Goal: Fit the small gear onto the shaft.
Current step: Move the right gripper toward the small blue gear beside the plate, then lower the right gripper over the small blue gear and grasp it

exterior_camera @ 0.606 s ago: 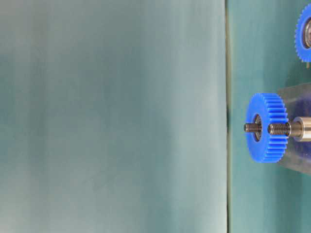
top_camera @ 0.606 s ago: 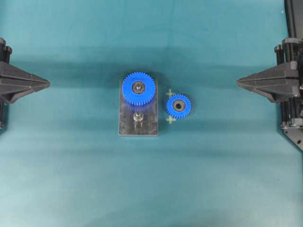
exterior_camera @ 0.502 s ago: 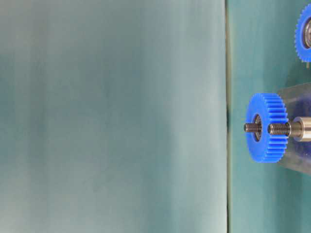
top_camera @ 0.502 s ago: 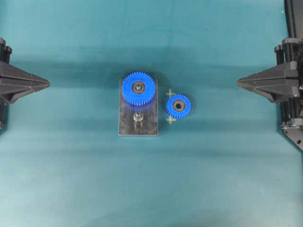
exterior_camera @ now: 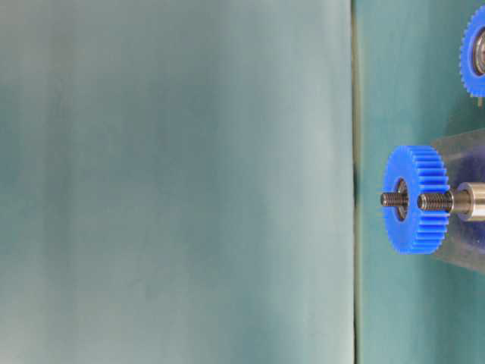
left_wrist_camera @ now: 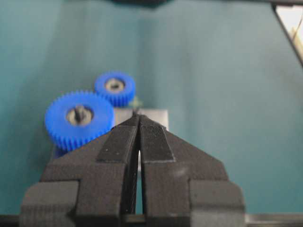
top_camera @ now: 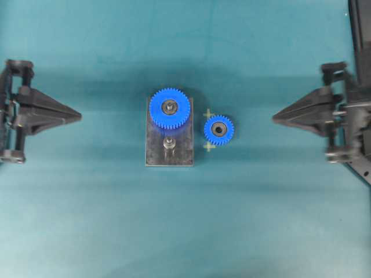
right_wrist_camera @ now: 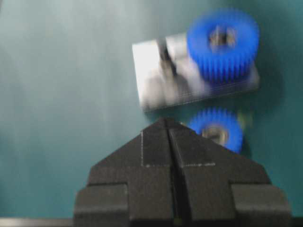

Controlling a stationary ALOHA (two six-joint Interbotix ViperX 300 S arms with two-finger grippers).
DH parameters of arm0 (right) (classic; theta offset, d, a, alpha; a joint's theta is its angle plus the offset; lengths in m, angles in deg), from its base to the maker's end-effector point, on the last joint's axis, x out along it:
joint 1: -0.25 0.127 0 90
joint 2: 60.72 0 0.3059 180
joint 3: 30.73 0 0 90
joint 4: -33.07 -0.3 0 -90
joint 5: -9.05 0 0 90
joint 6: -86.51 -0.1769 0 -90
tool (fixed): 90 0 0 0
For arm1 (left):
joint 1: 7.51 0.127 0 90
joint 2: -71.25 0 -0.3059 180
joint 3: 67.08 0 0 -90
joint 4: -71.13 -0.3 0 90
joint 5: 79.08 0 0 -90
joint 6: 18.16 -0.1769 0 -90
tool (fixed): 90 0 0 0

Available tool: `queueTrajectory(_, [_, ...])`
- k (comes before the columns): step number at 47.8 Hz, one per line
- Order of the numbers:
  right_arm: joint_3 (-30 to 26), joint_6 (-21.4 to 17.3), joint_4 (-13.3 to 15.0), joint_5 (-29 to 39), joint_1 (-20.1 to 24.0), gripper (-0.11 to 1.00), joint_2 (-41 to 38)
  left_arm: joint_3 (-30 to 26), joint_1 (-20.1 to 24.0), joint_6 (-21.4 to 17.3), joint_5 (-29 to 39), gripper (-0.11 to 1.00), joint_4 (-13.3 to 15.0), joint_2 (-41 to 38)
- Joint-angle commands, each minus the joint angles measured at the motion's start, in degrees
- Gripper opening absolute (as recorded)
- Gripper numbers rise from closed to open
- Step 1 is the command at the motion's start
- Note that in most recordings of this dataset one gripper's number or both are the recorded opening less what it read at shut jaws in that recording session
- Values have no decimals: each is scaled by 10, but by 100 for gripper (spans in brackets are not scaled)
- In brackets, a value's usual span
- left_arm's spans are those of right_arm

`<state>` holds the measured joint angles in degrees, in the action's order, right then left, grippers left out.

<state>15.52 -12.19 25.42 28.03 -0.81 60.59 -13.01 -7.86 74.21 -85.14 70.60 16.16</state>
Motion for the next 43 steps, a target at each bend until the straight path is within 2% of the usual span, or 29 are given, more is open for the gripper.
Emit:
queueTrajectory(1, [-45,-12,1,54,-4,1,-48,-16,0,0,6,0,-2,-5])
queueTrajectory(6, [-76,-12,4,101,-18,1,-110,-22,0,0,28,0,-2,-16])
queueTrajectory(17, [-126,-15,7,113,-58,1,-205,-49,-1,4,84,0,-2,-55])
queueTrajectory(23, [-155,-11,7,144,-69,1,-258,-61,-2,4,88,0,-2,-80])
queueTrajectory(26, [-177,-10,7,168,-74,4,-292,-64,-4,5,88,0,-2,-91])
queueTrajectory(31, [-206,-10,7,192,-80,24,-335,-64,-9,5,88,0,-2,-102])
queueTrajectory(38, [-236,-15,7,202,-95,68,-391,-65,-16,6,87,0,-2,-110])
queueTrajectory(41, [-250,-15,8,203,-98,85,-413,-64,-16,6,87,0,-2,-110])
queueTrajectory(43, [-258,-14,8,204,-101,91,-429,-64,-15,5,87,0,-2,-110])
